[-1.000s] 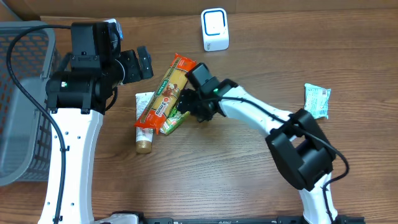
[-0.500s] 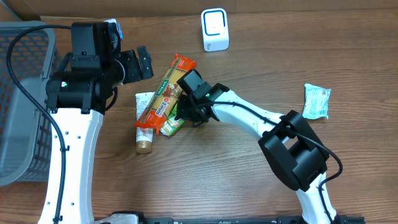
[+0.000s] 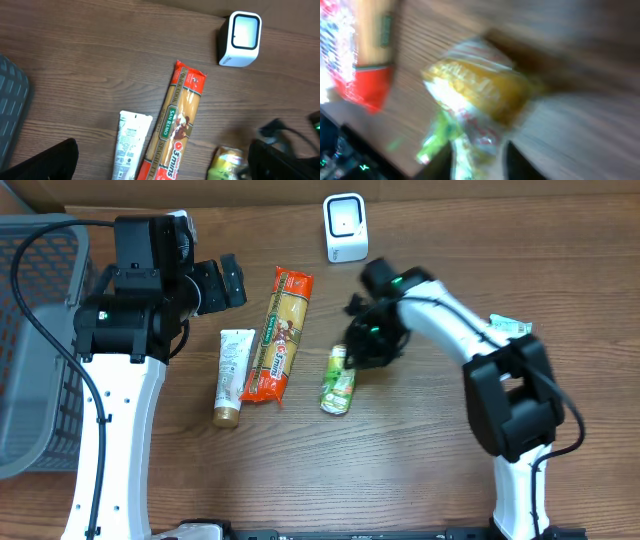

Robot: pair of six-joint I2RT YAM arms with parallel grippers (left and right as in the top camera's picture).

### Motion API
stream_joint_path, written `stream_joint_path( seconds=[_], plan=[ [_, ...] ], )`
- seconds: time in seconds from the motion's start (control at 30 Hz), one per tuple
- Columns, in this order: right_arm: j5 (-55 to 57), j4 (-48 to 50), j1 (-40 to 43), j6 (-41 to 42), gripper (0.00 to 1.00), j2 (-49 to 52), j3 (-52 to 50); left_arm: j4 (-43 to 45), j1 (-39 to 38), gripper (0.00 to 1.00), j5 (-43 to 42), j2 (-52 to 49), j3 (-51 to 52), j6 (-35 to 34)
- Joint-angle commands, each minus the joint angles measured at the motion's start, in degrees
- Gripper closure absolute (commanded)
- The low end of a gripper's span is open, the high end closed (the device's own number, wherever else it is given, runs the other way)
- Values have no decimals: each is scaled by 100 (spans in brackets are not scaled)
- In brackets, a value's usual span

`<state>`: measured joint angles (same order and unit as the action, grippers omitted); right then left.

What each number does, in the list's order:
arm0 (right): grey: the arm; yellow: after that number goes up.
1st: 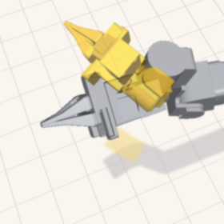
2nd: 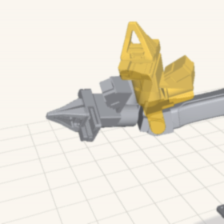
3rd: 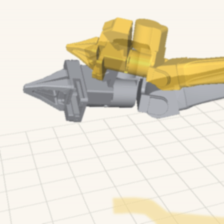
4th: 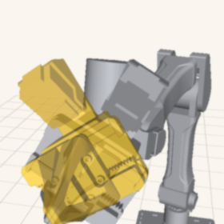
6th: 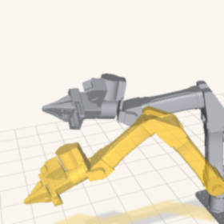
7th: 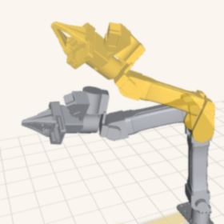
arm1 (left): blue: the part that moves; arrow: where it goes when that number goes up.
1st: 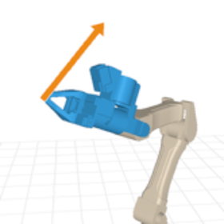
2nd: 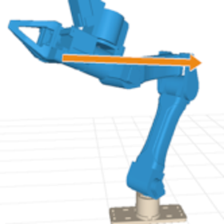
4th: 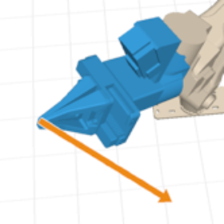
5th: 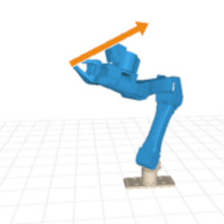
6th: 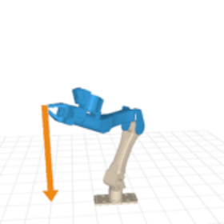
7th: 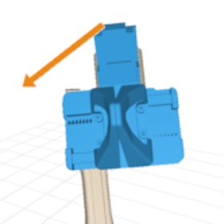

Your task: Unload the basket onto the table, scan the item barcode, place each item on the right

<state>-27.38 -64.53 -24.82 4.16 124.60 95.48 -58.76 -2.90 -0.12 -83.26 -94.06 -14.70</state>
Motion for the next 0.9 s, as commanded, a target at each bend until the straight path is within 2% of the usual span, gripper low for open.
stream_joint_path(
  seconds=[0.0, 0.07, 0.13, 0.27, 0.37, 0.5, 0.7, 0.87],
  plan=[
    [1104, -234, 417, -1150, 37, -131, 166, 7, -13, 1, 72, 2, -48, -74],
    [1150, -302, 619, -1095, 19, -138, 173, 7, -13, 1, 72, 2, -48, -74],
    [1034, -323, 763, -835, 14, -138, 177, 7, -13, 0, 72, 2, -48, -74],
    [127, -385, 796, -824, 5, -181, 179, 7, -13, 1, 72, 2, -48, -74],
    [-361, -378, 621, -675, 4, -192, 179, 9, -13, 0, 74, 2, -48, -74],
    [-358, -295, 260, -76, 4, -192, 177, 9, -13, 0, 72, 2, -48, -74],
    [782, 162, -372, 1397, 0, -186, 120, 7, -13, 0, 72, 2, -48, -74],
    [1130, 341, -817, 2076, 0, -118, 83, 7, -13, 0, 72, 2, -48, -74]
  ],
)
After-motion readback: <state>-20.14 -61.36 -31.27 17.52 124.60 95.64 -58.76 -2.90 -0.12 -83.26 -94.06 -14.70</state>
